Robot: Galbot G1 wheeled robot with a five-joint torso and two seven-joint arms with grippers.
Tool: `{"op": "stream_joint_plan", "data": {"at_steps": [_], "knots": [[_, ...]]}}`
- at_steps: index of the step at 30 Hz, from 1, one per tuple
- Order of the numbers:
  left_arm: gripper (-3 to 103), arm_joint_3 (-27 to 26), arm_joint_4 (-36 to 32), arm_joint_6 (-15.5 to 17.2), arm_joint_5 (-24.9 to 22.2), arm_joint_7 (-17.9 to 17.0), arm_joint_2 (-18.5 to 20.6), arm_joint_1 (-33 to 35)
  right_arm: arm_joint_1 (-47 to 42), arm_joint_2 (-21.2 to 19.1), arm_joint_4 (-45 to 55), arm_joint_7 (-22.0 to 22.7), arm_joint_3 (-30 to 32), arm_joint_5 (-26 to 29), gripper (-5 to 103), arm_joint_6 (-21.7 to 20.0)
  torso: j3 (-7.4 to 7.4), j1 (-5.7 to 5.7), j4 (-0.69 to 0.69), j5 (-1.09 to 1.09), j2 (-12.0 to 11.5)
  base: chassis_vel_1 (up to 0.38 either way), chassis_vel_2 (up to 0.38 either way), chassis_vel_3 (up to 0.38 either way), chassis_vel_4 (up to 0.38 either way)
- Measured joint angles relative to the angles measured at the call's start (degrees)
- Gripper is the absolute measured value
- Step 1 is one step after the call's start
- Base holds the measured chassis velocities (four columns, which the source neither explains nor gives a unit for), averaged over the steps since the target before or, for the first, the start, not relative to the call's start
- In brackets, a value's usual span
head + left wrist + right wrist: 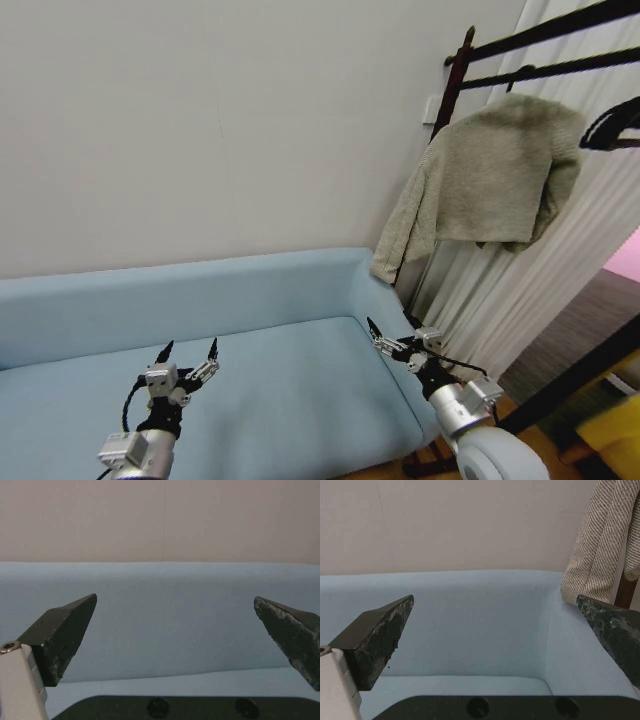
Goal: Pick up the clothes from the sofa and hang them on the clothes hanger.
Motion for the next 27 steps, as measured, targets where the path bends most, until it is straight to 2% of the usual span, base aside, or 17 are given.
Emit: {"op": "stream_joint_plan", "data": {"at_steps": [27], "knots": [[100, 0.0, 0.0, -0.1, 0.0, 0.0, 0.0, 0.0, 0.0, 0.0, 0.0, 0.0, 0.0, 0.0, 100, 0.1, 0.0, 0.0, 0.0, 0.0, 0.0, 0.0, 0.0, 0.0, 0.0]]}}
